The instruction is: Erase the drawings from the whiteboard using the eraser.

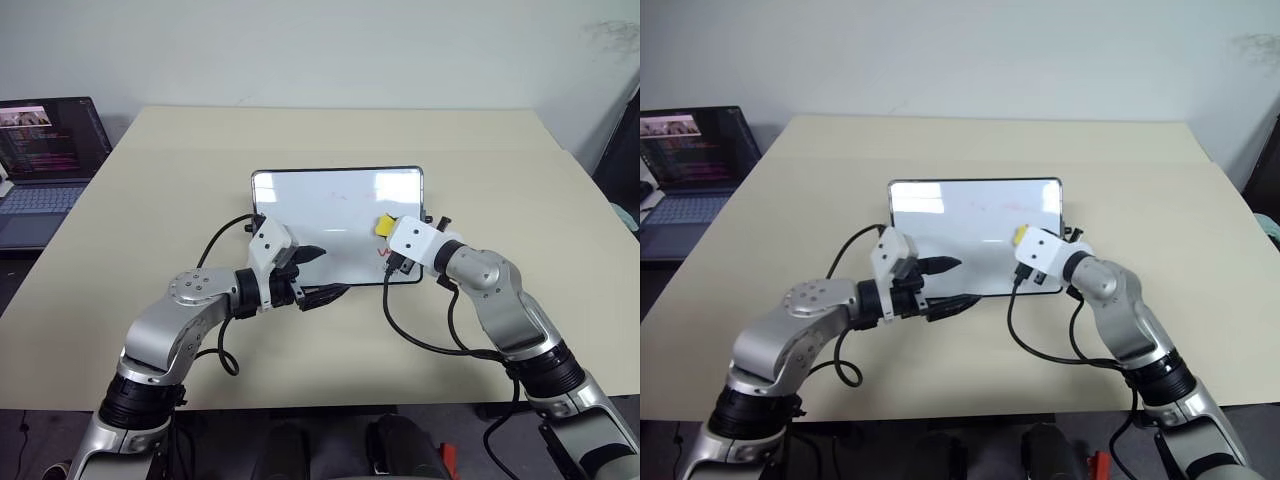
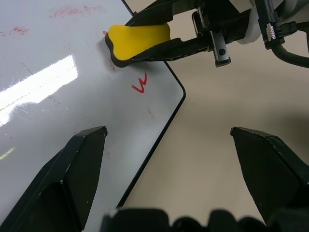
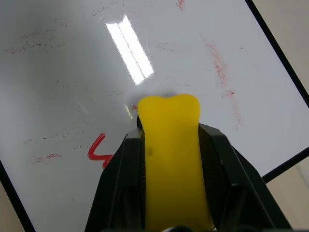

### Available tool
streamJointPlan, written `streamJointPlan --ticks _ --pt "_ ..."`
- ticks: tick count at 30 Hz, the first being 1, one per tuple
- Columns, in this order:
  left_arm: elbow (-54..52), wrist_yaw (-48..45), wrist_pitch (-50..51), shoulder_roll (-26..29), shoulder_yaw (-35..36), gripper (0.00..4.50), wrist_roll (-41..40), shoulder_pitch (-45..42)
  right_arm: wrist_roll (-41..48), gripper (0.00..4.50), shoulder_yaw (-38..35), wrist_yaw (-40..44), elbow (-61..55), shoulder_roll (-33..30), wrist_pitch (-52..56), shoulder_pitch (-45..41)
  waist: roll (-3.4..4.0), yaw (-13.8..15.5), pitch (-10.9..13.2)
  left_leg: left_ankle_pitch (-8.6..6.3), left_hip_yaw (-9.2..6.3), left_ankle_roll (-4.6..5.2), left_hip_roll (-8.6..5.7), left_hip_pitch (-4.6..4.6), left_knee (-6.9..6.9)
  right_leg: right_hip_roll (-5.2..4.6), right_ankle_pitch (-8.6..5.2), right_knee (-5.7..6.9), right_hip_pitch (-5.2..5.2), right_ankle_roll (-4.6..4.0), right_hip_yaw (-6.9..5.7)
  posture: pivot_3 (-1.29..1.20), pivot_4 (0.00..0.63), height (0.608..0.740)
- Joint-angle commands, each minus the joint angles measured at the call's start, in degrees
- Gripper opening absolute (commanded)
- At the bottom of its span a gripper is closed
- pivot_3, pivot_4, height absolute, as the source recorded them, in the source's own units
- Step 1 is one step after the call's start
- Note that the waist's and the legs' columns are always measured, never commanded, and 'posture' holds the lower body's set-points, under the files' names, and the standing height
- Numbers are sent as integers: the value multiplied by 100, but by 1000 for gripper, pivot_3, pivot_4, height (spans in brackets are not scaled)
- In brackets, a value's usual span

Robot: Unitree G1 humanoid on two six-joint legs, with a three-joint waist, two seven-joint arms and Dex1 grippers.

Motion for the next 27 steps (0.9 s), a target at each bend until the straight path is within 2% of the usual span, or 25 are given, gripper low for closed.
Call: streamJointPlan --ticks 1,8,19,27 --pt "-262 2 -4 -5 8 4500 -96 -47 -194 1195 -324 -464 251 19 1 -156 0 1 0 0 0 0 0 0 0 0 0 0 0 0 0 0 150 740" --pt "-299 11 13 -19 -20 4500 -119 -17 -177 1195 -405 -585 326 21 -31 -199 0 11 0 0 0 0 0 -4 -2 0 3 -3 -2 -6 1 0 150 740" --pt "-306 -1 19 -7 -14 4500 -134 -18 -175 1195 -1 287 84 -254 327 213 -3 1 -2 0 1 0 0 -2 -3 0 0 -4 -2 0 1 0 150 740" --pt "-309 0 20 4 -29 4500 -157 2 -213 1195 -121 41 81 -98 188 70 -5 -1 -4 0 1 0 1 41 -6 0 -3 -9 38 3 1 0 150 740"
